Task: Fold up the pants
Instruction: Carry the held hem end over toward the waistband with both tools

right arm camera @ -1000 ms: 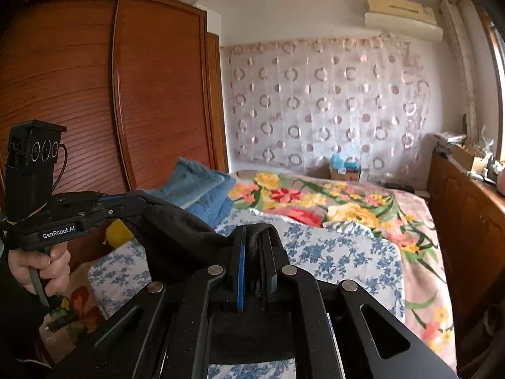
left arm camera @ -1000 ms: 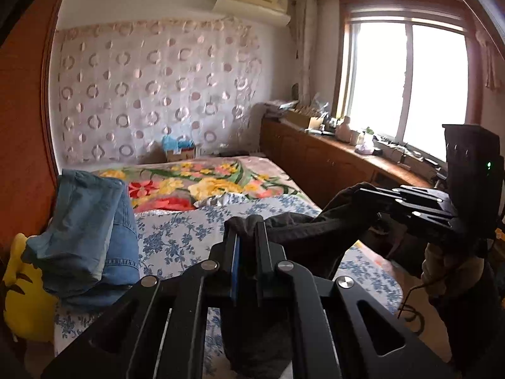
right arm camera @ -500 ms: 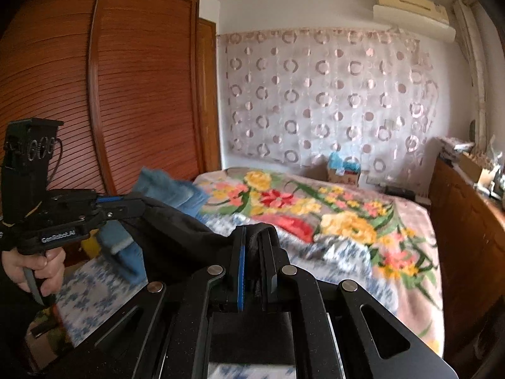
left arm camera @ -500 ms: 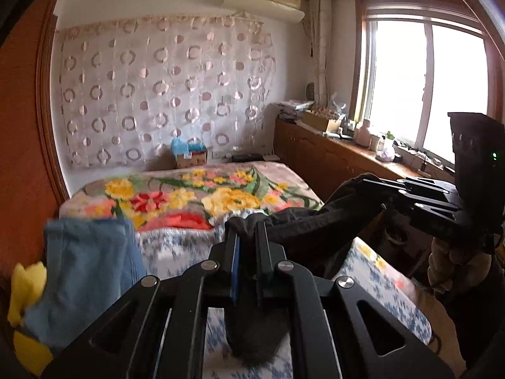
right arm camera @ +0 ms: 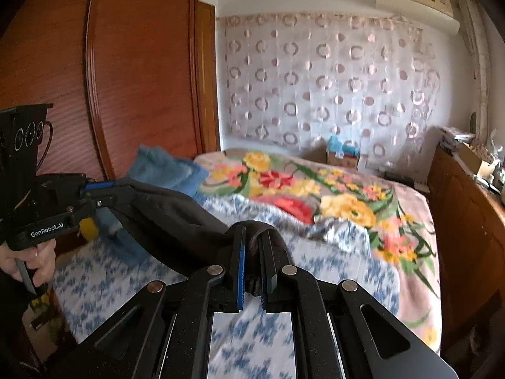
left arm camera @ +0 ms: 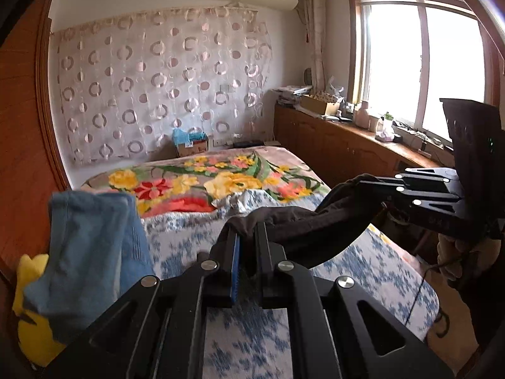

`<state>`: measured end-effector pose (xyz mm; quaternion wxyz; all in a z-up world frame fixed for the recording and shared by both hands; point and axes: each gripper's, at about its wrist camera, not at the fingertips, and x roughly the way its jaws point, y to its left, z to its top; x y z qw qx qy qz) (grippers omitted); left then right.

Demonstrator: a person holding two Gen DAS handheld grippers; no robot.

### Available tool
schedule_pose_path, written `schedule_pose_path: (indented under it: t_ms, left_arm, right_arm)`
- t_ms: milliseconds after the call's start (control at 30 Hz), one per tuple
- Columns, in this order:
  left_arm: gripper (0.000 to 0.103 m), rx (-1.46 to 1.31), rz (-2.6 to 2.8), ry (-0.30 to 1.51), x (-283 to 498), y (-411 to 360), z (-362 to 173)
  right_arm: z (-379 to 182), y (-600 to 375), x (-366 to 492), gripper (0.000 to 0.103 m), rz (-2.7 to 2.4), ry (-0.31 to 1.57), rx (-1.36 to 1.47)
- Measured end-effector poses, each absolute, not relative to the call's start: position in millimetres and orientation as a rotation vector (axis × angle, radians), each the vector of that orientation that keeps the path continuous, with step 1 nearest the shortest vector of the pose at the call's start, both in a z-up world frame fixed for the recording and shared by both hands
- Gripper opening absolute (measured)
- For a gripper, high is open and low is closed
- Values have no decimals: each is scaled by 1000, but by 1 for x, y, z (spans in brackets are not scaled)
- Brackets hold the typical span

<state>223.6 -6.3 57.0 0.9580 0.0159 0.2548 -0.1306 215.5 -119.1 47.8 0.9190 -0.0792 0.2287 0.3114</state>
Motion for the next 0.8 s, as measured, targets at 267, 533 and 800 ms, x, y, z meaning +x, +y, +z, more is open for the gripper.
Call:
schedule_pose_path:
  t_ms: [267, 533, 800]
  left_arm:
    - [9, 31, -282, 535, 181, -11, 39]
    - [9, 36, -304, 553, 146, -15, 27]
    - [9, 21, -334, 631, 115, -22, -10]
  right_arm:
    - [54, -130, 172, 7, 635, 511, -154]
    - [58, -135, 144, 7, 632, 567, -156]
    - [35, -143, 118, 7, 635, 635, -138]
